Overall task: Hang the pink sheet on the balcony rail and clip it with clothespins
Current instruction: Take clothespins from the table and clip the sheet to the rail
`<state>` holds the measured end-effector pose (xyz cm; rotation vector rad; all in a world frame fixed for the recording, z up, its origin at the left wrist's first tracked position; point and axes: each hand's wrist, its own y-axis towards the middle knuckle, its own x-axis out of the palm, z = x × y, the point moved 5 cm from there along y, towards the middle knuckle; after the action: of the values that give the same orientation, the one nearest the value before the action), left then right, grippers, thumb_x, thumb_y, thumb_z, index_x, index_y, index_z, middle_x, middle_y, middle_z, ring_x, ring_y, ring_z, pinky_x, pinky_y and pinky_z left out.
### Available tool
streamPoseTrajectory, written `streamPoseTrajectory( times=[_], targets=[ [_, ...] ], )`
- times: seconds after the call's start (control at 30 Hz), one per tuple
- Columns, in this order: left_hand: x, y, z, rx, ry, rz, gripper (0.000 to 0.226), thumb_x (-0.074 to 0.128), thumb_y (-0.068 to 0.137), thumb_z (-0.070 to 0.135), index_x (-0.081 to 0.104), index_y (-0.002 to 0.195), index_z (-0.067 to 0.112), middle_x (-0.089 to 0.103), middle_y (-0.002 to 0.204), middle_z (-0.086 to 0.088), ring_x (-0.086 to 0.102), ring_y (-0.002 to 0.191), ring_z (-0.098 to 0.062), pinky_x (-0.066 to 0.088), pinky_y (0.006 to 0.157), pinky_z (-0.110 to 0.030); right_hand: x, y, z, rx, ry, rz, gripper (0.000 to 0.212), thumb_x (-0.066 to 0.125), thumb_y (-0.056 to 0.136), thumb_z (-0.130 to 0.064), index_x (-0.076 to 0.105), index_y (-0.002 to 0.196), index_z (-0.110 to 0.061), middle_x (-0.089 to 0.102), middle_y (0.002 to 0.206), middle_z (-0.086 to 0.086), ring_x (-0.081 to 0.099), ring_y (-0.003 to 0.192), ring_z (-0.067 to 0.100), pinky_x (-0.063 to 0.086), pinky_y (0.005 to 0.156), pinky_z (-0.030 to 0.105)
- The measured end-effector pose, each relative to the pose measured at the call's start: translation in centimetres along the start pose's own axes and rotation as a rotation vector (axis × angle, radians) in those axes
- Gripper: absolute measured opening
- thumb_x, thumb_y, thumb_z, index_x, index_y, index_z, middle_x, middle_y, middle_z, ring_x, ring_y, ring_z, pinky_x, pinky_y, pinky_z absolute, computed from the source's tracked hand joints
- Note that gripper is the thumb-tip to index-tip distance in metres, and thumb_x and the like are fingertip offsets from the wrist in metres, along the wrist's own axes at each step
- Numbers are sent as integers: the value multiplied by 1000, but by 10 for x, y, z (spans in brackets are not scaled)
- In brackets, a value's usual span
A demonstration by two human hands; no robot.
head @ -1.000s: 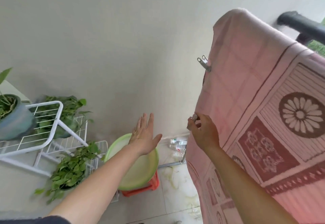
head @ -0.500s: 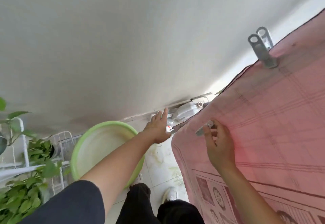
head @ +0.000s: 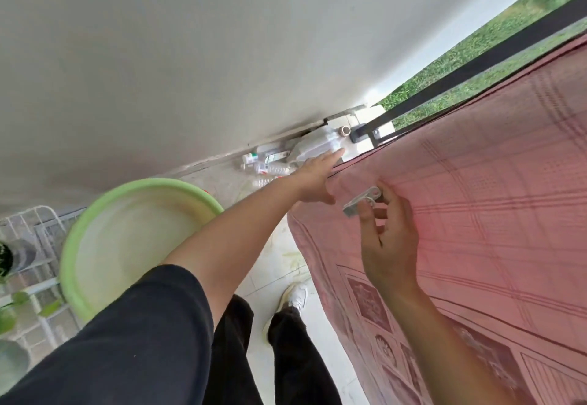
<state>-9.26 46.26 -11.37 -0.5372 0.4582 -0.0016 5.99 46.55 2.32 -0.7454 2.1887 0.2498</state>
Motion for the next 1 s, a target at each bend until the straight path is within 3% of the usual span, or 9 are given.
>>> streamPoseTrajectory(
  times=[0.07, 0.13, 0.2, 0.37, 0.47, 0.6, 0.77, 0.9, 1.0],
  targets=[
    [-5, 13, -1, 41, -2, -78, 101, 83, 73, 23, 20, 151, 36, 26, 158, 1, 27, 143, -23, 29, 115, -44, -2, -3, 2, -2, -11, 12, 41, 50, 100, -40, 47, 139, -26, 50, 116, -16, 57, 98, -8, 46, 70, 7],
    [-10, 21, 0, 122, -24, -107, 58, 78, 75, 15, 59, 127, 29, 62, 128, 2, 55, 120, -21, 46, 99, -37, -4, -6, 2, -5, -3, 23, 39, 50, 100, -40, 47, 137, -30, 49, 114, -27, 57, 99, -8, 44, 70, 5],
    [-17, 27, 0, 127, -52, -46, 29, 77, 74, 14, 74, 101, 25, 73, 95, 7, 65, 94, -16, 53, 80, -28, -7, -8, 2, -1, -2, 22, 39, 49, 99, -42, 48, 136, -30, 49, 115, -29, 56, 99, -8, 44, 69, 4],
    [-30, 19, -16, -4, -148, 137, 6, 80, 74, 24, 76, 77, 27, 73, 74, 3, 61, 70, -11, 46, 62, -23, -10, -10, -8, -27, -14, -18, 34, 51, 97, -42, 49, 131, -37, 53, 114, -24, 57, 100, -8, 44, 71, 4],
    [-26, 10, -28, -33, -319, 166, 6, 79, 77, 23, 78, 83, 24, 75, 78, 5, 58, 63, 0, 43, 58, -15, -9, 2, -30, -56, 3, -54, 34, 57, 97, -39, 53, 130, -32, 57, 110, -21, 60, 98, -4, 48, 71, 9],
    [-18, 5, -39, -46, -481, 228, 11, 76, 79, 19, 79, 81, 30, 69, 58, 12, 48, 39, 10, 34, 43, -5, -10, 39, -93, -219, -16, -60, 34, 66, 91, -36, 59, 123, -26, 64, 100, -14, 64, 90, 6, 55, 71, 21],
    [-14, 8, -46, -37, -567, 252, 17, 80, 79, 24, 79, 96, 20, 77, 89, 0, 69, 81, -12, 54, 75, -25, 4, 111, -155, -256, -161, -131, 26, 71, 81, -36, 70, 106, -26, 71, 89, -17, 67, 78, -9, 55, 71, 15],
    [-9, 9, -50, -17, -650, 248, 19, 79, 80, 23, 78, 96, 13, 76, 94, -4, 64, 82, -11, 54, 84, -33, 46, 161, -144, -102, -390, -380, 26, 78, 79, -35, 77, 98, -17, 76, 85, -7, 72, 86, 11, 58, 79, 27],
    [-6, 13, -54, -13, -657, 250, 21, 80, 79, 25, 78, 96, 12, 75, 90, 5, 64, 83, -9, 54, 83, -31, 68, 176, -112, -38, -572, -528, 31, 82, 78, -35, 78, 103, -17, 74, 95, -3, 71, 81, 13, 57, 75, 23]
  ],
)
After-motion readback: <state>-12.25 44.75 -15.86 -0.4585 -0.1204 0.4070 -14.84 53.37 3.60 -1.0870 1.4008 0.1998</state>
